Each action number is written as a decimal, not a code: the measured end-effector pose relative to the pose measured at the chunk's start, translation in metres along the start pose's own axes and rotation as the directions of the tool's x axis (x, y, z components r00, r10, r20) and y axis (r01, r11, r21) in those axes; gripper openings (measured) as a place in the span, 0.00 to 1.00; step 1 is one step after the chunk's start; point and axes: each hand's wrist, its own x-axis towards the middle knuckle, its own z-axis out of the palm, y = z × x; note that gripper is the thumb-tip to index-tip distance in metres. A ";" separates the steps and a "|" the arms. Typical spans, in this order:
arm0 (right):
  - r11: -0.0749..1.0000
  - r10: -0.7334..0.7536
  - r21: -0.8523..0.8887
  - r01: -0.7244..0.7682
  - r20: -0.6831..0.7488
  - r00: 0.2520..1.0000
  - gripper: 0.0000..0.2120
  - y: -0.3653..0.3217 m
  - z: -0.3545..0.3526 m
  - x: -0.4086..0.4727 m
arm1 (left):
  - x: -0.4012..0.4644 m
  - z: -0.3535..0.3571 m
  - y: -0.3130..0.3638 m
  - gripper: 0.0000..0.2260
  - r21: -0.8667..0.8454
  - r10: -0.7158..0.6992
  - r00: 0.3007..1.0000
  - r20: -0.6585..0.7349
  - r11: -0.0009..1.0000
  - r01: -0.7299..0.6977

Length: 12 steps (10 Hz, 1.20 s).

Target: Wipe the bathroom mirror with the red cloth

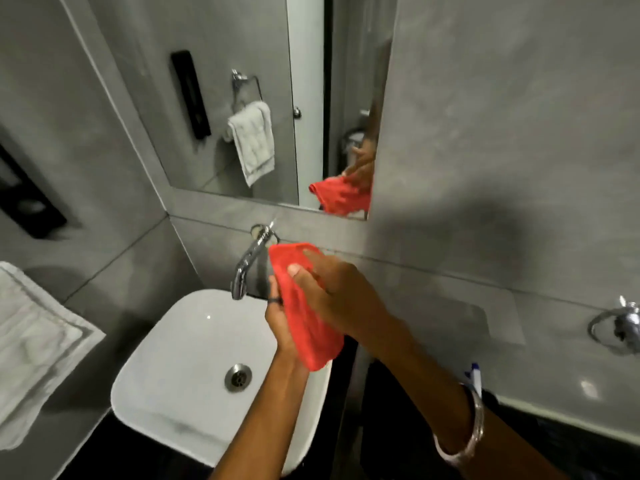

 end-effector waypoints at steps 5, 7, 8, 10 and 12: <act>0.697 -0.586 -0.714 -0.067 -0.621 0.521 0.31 -0.118 -0.317 0.159 | 0.051 0.284 0.300 0.31 -0.142 0.747 0.644 -0.165 0.628 -0.765; 0.570 -0.634 -0.789 -0.228 -0.599 0.489 0.34 -0.133 -0.383 0.197 | 0.095 0.382 0.370 0.29 0.596 0.966 0.259 0.022 0.195 -0.779; 0.564 -0.673 -0.792 -0.233 -0.605 0.425 0.34 -0.125 -0.382 0.205 | 0.112 0.364 0.364 0.28 0.557 0.987 0.152 0.058 0.095 -0.825; 0.569 -0.688 -0.794 -0.215 -0.603 0.404 0.34 -0.125 -0.381 0.205 | 0.146 0.320 0.350 0.29 0.693 0.888 0.019 0.459 -0.345 -0.633; 0.563 -0.692 -0.795 -0.224 -0.602 0.398 0.34 -0.125 -0.383 0.207 | 0.120 0.376 0.377 0.31 0.636 0.798 -0.046 0.601 -0.513 -0.576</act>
